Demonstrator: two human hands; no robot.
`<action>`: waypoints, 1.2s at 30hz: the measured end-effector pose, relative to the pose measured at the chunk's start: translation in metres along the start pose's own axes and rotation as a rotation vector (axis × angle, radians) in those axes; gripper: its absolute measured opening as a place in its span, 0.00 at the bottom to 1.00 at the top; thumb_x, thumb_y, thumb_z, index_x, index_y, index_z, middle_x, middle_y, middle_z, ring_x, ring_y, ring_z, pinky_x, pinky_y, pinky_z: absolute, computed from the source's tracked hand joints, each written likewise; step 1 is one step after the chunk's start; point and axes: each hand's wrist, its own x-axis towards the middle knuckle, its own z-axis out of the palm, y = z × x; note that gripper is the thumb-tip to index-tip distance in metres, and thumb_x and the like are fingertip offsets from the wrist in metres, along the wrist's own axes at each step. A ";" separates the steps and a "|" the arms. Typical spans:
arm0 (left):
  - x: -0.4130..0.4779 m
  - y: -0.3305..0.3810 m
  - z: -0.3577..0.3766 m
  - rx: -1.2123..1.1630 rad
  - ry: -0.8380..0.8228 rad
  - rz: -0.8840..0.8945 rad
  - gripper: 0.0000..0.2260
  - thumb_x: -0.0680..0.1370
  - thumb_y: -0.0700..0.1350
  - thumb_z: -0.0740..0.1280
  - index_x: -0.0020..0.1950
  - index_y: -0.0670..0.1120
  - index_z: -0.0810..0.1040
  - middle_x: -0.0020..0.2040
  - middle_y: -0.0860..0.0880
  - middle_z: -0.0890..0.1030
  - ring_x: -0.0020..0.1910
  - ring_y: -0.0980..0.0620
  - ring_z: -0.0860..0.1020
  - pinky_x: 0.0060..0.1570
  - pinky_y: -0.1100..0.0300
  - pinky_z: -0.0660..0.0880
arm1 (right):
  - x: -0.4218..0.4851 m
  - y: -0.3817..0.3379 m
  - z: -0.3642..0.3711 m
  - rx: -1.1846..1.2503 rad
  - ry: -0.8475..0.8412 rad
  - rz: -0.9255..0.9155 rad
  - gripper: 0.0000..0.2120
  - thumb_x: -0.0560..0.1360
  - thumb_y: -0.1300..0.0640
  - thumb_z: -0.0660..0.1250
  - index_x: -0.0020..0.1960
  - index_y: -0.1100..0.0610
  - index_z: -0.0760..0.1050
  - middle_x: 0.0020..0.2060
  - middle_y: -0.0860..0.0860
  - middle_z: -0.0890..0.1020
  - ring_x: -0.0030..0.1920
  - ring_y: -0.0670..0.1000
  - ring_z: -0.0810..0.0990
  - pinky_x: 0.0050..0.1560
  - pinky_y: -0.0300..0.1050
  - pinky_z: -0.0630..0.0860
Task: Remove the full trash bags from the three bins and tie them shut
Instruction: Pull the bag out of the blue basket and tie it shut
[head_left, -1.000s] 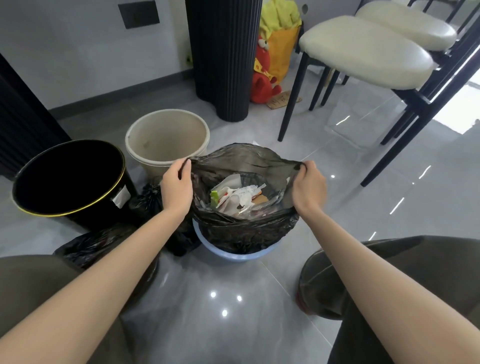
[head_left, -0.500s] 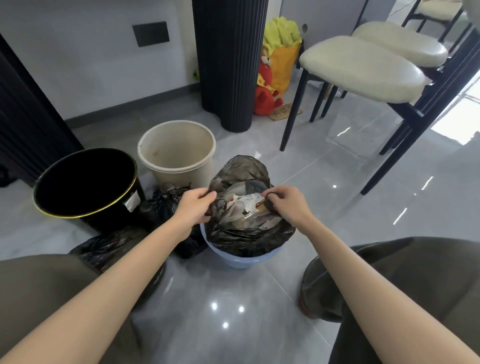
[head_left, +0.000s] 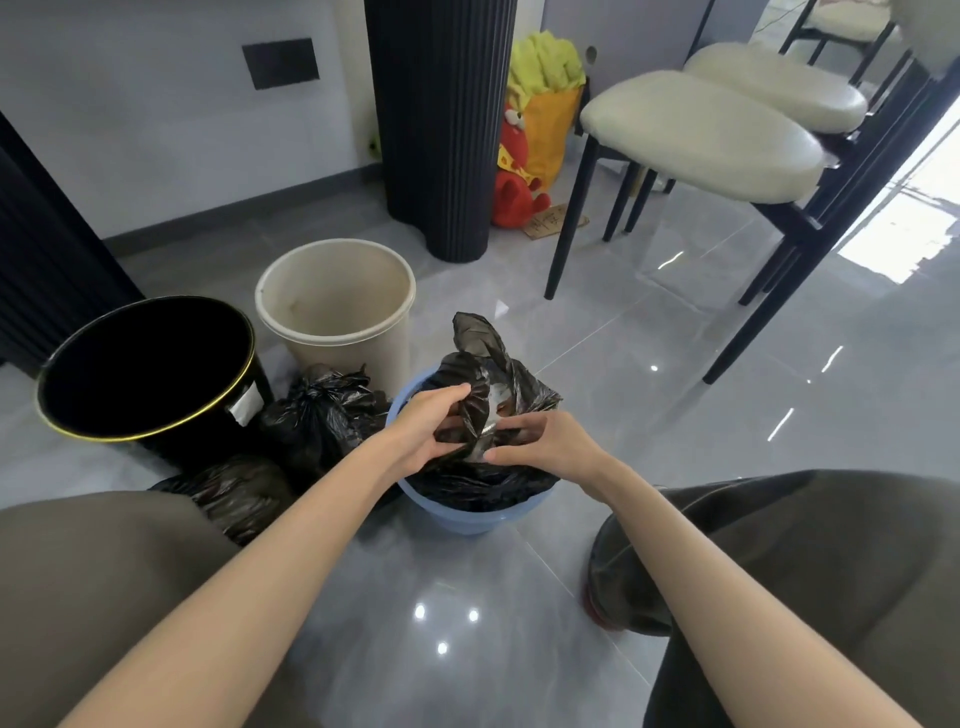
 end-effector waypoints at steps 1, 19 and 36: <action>0.001 0.000 0.001 -0.023 0.000 -0.008 0.06 0.80 0.46 0.61 0.49 0.48 0.77 0.47 0.48 0.80 0.50 0.51 0.77 0.49 0.53 0.76 | 0.000 0.000 0.003 0.012 0.022 -0.005 0.25 0.63 0.47 0.78 0.58 0.52 0.80 0.47 0.49 0.83 0.47 0.43 0.80 0.49 0.33 0.74; 0.012 -0.003 0.001 -0.047 -0.013 -0.021 0.09 0.80 0.49 0.61 0.57 0.49 0.77 0.53 0.48 0.80 0.54 0.49 0.77 0.48 0.54 0.76 | 0.017 0.008 0.023 0.066 0.397 -0.038 0.03 0.68 0.56 0.72 0.37 0.51 0.84 0.33 0.41 0.84 0.38 0.39 0.81 0.42 0.33 0.76; 0.002 -0.005 -0.008 0.057 -0.041 -0.030 0.09 0.78 0.51 0.63 0.52 0.50 0.80 0.56 0.50 0.81 0.57 0.51 0.76 0.60 0.52 0.71 | 0.007 -0.004 0.028 0.042 0.219 -0.092 0.08 0.66 0.46 0.75 0.40 0.50 0.82 0.35 0.47 0.85 0.39 0.45 0.84 0.50 0.45 0.81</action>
